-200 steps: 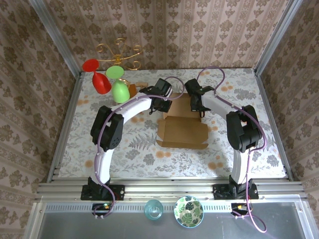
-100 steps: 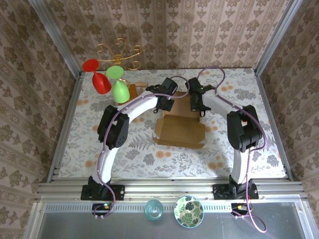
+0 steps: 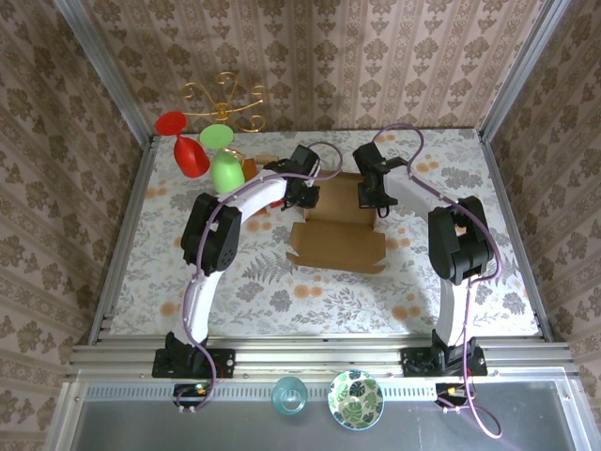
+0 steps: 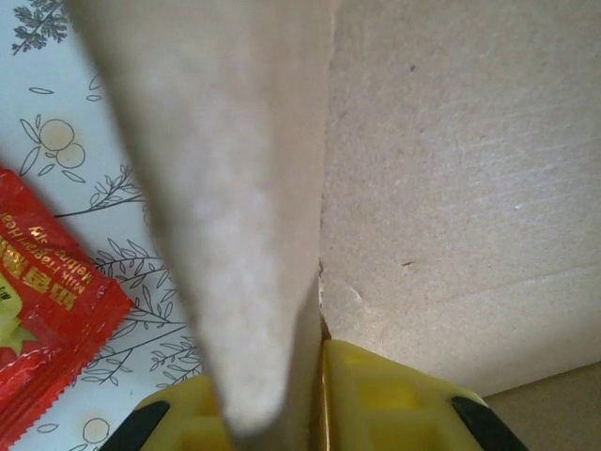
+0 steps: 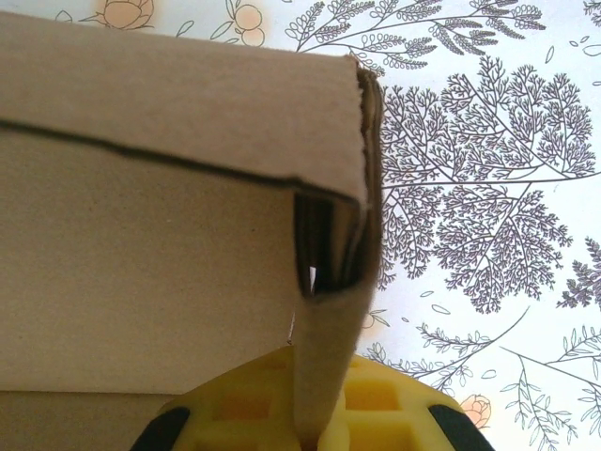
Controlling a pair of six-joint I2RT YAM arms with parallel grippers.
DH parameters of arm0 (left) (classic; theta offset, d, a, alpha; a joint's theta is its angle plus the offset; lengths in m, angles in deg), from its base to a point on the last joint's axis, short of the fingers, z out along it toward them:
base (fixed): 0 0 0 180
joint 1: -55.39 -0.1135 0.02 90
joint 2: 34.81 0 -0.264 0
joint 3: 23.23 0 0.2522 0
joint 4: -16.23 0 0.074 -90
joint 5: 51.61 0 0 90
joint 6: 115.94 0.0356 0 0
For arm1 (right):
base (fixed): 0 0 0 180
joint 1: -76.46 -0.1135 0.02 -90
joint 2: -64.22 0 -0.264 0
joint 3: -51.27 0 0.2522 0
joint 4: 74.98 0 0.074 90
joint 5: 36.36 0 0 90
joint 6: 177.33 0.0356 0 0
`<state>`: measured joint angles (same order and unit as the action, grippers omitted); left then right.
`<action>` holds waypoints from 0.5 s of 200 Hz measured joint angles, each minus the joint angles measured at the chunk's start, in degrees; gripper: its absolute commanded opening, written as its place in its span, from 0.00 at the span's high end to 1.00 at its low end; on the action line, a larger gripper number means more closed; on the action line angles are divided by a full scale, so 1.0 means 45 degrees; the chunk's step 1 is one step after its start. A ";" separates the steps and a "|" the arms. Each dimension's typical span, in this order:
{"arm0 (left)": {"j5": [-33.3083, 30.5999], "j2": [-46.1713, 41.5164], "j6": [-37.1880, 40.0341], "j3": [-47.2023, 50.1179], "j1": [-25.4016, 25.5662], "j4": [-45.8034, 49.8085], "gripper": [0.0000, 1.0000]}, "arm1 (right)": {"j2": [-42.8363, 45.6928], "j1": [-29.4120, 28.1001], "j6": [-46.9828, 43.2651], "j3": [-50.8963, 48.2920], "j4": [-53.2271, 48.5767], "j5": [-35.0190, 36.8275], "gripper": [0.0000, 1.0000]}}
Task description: Fold the paper box
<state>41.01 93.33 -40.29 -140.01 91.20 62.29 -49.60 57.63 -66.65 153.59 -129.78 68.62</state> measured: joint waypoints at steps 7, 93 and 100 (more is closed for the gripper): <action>0.0029 0.0000 0.0000 0.0000 -0.0015 0.0000 0.83 | -0.0019 0.0015 -0.0015 0.0019 -0.0005 -0.0015 1.00; -0.0714 -0.0107 -0.0199 0.0209 0.0044 -0.0194 1.00 | -0.0078 0.0053 -0.0083 0.0107 -0.0126 -0.0209 1.00; -0.0889 -0.0112 -0.0248 0.0209 0.0083 -0.0165 1.00 | -0.0078 0.0049 -0.0092 0.0107 -0.0117 -0.0253 1.00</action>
<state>37.01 92.82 -41.40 -139.07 91.58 61.55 -49.95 57.85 -67.06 154.07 -130.31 67.48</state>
